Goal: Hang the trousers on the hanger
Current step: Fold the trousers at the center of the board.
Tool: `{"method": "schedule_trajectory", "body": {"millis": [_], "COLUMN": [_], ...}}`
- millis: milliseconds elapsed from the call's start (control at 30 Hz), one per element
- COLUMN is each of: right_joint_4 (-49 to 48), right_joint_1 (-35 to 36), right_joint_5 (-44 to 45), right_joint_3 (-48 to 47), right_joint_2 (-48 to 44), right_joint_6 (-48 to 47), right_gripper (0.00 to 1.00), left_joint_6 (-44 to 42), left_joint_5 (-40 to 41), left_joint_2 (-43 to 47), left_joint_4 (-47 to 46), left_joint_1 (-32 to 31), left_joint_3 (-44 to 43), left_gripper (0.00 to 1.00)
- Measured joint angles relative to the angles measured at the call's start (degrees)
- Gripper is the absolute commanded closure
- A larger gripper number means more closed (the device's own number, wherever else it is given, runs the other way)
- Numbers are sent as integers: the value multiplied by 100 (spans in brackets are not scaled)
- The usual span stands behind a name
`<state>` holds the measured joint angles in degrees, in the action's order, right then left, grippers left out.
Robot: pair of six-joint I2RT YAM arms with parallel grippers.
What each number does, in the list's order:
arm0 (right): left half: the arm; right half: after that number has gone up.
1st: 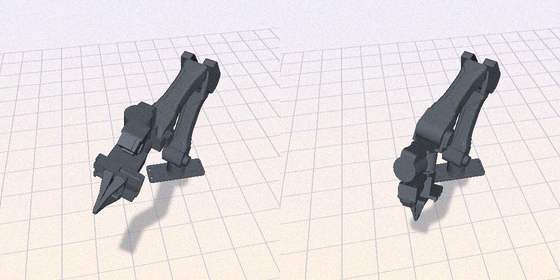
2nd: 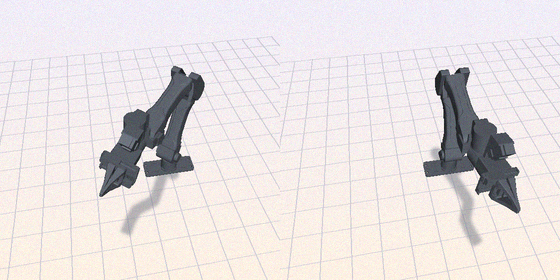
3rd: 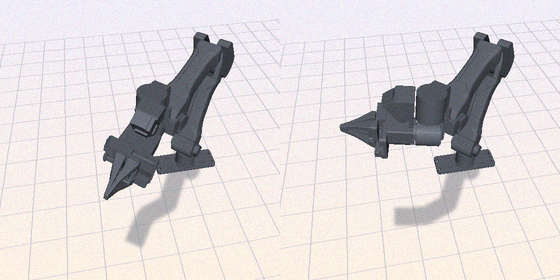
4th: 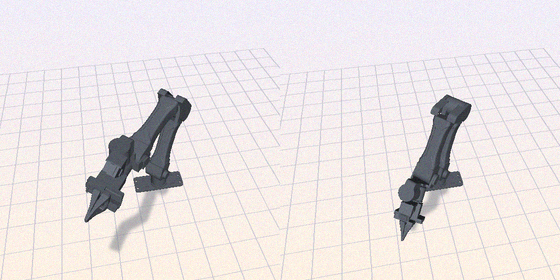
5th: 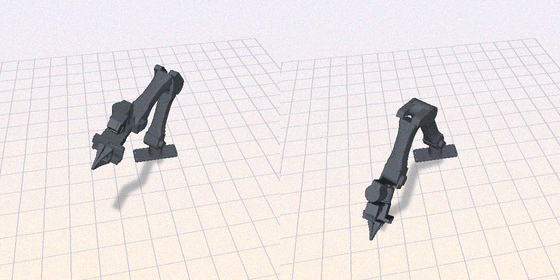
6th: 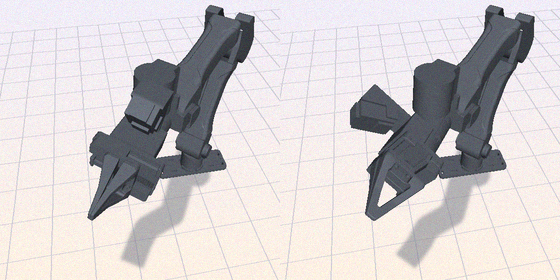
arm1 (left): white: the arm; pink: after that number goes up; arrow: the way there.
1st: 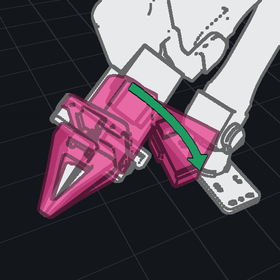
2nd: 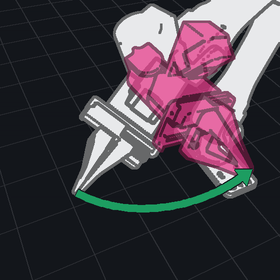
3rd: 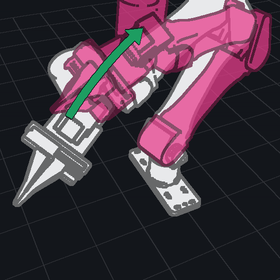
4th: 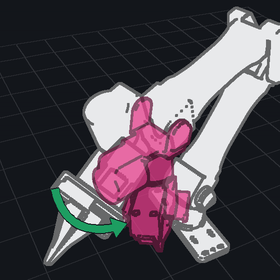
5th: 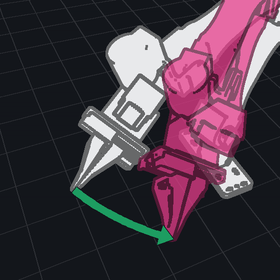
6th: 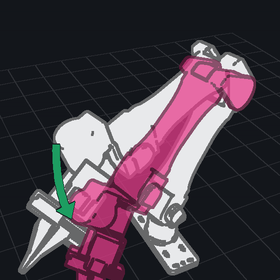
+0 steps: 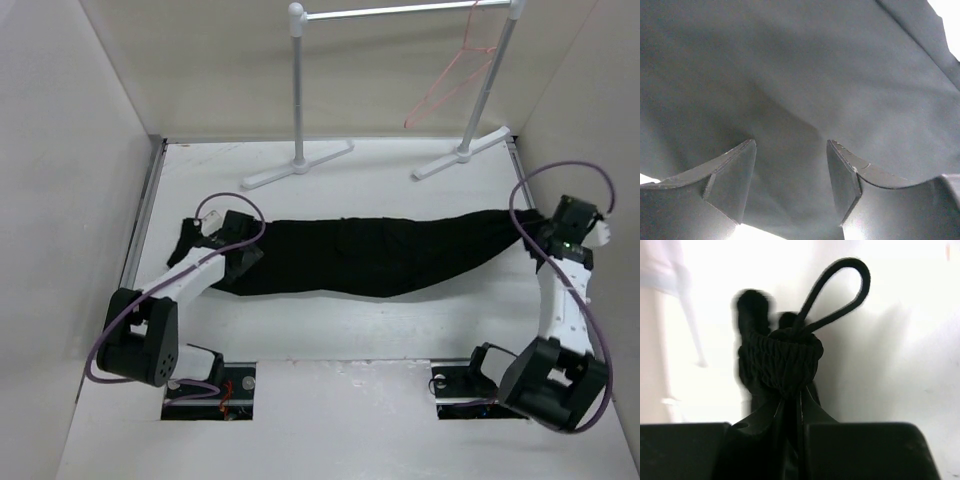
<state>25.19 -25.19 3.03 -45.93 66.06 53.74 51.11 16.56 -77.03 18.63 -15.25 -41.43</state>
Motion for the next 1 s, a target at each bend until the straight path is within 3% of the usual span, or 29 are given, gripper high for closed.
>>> {"method": "schedule_trajectory", "body": {"millis": [133, 300, 400, 500, 633, 833, 1000], "right_joint_4": [343, 575, 804, 1056, 1318, 1519, 1519], "right_joint_1": [-225, -120, 334, 1139, 2391, 4896, 6634], "right_joint_5": [225, 393, 468, 483, 575, 1342, 1805], "right_joint_3": [-1106, -1989, -2234, -2514, -3051, -4251, -5241], "right_joint_2": [-728, -1266, -1390, -1340, -1058, -57, 1377], "right_joint_6": [-133, -389, -592, -824, -946, -938, -942], "right_gripper": [95, 94, 93, 93, 92, 90, 86], "left_joint_6": [114, 494, 612, 669, 623, 240, 98], "left_joint_5": [79, 79, 61, 107, 170, 85, -452], "left_joint_2": [-142, -693, -852, -577, 581, 2485, 3032], "left_joint_4": [-7, 61, 166, 291, 616, 927, 1110], "left_joint_1": [-730, -2420, -3025, -3067, -2267, 286, 1759], "left_joint_3": [-2, -369, -728, -929, -933, -831, -79], "left_gripper": [44, 45, 44, 44, 43, 43, 43]}}
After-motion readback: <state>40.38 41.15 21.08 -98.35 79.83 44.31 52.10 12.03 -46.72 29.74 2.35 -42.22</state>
